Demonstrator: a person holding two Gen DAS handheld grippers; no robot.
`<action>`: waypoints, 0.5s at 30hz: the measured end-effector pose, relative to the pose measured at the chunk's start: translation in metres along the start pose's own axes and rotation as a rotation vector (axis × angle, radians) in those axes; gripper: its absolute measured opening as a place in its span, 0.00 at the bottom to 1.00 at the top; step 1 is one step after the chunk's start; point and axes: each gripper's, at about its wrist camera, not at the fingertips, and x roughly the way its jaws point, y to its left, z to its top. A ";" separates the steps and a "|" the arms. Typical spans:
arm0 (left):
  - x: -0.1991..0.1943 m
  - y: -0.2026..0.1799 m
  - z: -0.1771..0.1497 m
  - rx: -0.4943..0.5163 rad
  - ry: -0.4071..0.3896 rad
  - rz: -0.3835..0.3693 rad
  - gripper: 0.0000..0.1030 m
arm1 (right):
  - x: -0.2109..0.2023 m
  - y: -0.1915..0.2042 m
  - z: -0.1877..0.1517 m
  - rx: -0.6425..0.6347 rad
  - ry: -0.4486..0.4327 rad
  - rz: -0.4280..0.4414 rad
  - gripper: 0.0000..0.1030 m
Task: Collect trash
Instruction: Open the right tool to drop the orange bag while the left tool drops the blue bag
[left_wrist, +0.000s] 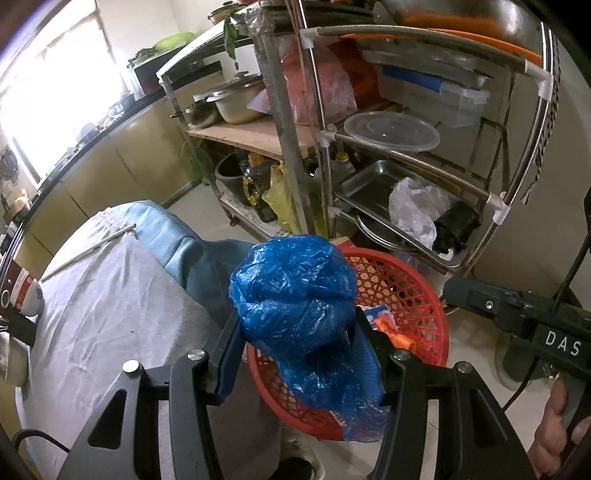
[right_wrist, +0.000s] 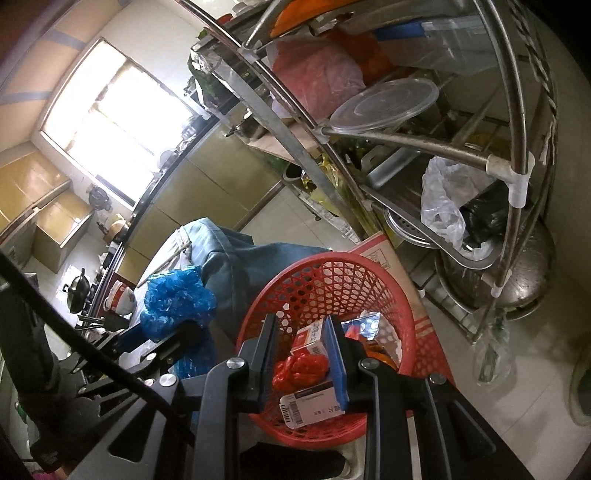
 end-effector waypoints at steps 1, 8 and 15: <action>0.000 -0.001 0.000 0.002 0.001 -0.005 0.56 | 0.000 -0.001 0.000 0.004 -0.002 -0.001 0.28; -0.001 -0.006 0.000 0.016 0.005 -0.031 0.58 | -0.005 -0.008 0.002 0.021 -0.013 -0.014 0.28; -0.005 -0.002 -0.001 0.006 0.000 -0.036 0.65 | -0.005 -0.004 0.000 0.014 -0.013 -0.012 0.28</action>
